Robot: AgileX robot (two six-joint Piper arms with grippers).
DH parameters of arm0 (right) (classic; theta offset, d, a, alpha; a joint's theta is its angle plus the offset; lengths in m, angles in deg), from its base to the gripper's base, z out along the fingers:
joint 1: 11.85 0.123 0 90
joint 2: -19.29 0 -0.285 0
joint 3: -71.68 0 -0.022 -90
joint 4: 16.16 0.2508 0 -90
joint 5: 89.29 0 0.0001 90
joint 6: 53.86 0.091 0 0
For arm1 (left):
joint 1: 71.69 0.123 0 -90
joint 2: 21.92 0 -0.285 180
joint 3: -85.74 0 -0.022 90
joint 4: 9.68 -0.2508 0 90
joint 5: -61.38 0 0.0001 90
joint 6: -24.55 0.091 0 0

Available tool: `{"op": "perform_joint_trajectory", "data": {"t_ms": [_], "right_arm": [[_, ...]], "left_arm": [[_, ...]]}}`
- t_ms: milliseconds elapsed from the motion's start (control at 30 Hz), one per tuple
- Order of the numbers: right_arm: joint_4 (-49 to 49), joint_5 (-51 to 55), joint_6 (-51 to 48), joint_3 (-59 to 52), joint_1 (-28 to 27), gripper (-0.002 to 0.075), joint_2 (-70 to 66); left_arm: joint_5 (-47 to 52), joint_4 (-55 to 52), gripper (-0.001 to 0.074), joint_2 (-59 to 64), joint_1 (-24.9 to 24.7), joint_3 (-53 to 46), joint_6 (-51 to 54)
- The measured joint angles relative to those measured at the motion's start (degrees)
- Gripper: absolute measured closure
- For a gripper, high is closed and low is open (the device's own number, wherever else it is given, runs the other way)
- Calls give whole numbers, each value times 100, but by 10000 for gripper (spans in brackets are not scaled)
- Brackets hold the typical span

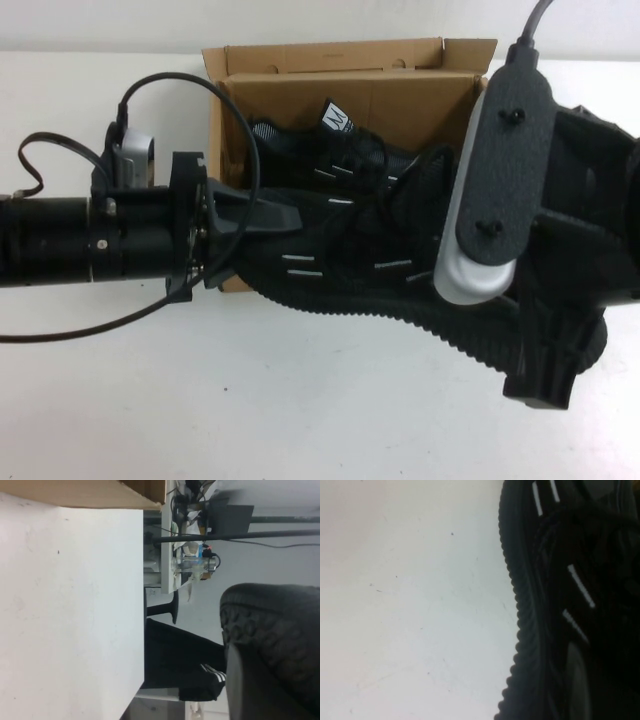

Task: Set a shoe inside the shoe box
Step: Hand over the shoe

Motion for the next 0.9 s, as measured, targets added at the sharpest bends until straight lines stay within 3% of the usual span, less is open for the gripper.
{"op": "perform_joint_trajectory", "data": {"t_ms": [200,300,433,533,733,900], "right_arm": [[28,32,0,0,0,688,-70],[28,32,11,0,0,571,-70],[28,32,218,15,0,330,-70],[106,101,290,110,0,239,-29],[208,274,654,543,0,229,235],[-835,250,2983,736,0,268,466]], "left_arm": [[-59,-65,591,0,0,0,265],[-71,-88,597,8,0,0,372],[-97,-224,597,8,0,0,558],[-97,-253,597,8,0,0,651],[-105,11,597,8,0,0,1040],[-105,34,597,8,0,0,1536]]}}
